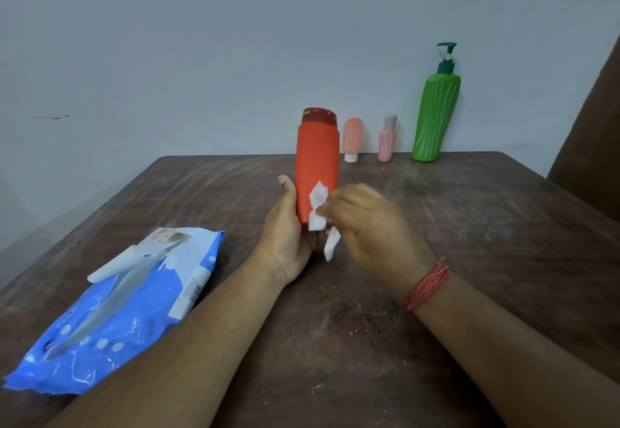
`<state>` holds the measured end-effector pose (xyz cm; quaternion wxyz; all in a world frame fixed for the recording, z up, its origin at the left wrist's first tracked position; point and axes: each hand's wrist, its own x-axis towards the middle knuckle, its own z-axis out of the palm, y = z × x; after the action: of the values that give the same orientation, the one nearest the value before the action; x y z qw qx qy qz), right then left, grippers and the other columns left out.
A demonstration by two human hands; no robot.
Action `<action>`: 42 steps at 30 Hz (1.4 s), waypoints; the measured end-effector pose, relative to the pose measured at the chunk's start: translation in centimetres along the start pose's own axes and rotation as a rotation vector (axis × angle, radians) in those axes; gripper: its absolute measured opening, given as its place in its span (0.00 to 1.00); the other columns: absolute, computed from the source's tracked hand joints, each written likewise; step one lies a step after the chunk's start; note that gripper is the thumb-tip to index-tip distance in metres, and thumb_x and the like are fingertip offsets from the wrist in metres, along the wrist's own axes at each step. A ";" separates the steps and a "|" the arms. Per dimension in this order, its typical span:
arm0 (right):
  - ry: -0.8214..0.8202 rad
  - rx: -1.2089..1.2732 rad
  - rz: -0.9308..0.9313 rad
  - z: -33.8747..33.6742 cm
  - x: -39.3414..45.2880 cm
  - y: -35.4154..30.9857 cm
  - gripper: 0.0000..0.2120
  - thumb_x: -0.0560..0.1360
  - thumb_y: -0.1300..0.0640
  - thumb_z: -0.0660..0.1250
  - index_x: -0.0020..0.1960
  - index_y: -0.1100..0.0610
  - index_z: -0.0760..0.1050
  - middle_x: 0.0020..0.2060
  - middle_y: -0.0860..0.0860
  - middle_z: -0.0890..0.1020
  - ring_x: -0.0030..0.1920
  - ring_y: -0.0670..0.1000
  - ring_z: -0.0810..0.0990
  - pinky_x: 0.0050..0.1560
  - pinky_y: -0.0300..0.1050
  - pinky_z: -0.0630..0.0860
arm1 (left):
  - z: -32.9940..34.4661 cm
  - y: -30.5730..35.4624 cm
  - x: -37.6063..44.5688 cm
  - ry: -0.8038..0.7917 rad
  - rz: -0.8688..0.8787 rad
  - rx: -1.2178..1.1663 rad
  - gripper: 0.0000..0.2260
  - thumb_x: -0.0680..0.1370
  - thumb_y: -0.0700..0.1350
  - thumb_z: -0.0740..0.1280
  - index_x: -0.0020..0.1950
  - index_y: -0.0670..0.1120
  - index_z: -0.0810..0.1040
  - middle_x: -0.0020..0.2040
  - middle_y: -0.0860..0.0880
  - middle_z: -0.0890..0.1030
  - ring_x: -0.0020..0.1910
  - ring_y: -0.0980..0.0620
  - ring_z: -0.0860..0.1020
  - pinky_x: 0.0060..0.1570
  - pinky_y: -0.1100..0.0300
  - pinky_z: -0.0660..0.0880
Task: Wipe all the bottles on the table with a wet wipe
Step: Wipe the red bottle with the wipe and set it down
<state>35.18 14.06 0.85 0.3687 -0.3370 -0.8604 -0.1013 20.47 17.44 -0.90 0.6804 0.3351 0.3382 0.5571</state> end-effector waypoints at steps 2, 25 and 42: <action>0.064 -0.028 0.062 0.0 0.1 0.0 0.09 0.73 0.68 0.68 0.52 0.61 0.82 0.47 0.53 0.79 0.49 0.54 0.78 0.49 0.51 0.78 | -0.1 0.0 -0.1 0.027 0.021 -0.023 0.32 0.82 0.66 0.50 0.64 0.41 0.79 0.57 0.41 0.84 0.58 0.44 0.83 0.58 0.49 0.78; 0.072 -0.136 -0.011 -0.3 -0.6 1.0 0.08 0.78 0.59 0.67 0.56 0.58 0.81 0.50 0.50 0.81 0.51 0.53 0.76 0.51 0.46 0.75 | 0.4 0.7 -1.3 -0.044 0.005 0.006 0.27 0.83 0.63 0.53 0.65 0.44 0.78 0.59 0.42 0.84 0.57 0.46 0.83 0.57 0.50 0.79; 0.401 -0.204 0.226 -2.1 0.0 4.7 0.08 0.78 0.59 0.68 0.55 0.57 0.82 0.53 0.49 0.82 0.54 0.52 0.75 0.58 0.40 0.70 | 0.8 -0.2 -1.4 -0.223 -0.018 0.263 0.26 0.81 0.62 0.56 0.67 0.44 0.76 0.50 0.40 0.82 0.38 0.48 0.78 0.35 0.58 0.74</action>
<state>39.38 16.71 1.98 0.5049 -0.4396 -0.7124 -0.2105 21.00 15.97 -0.48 0.6690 0.4778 0.3335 0.4615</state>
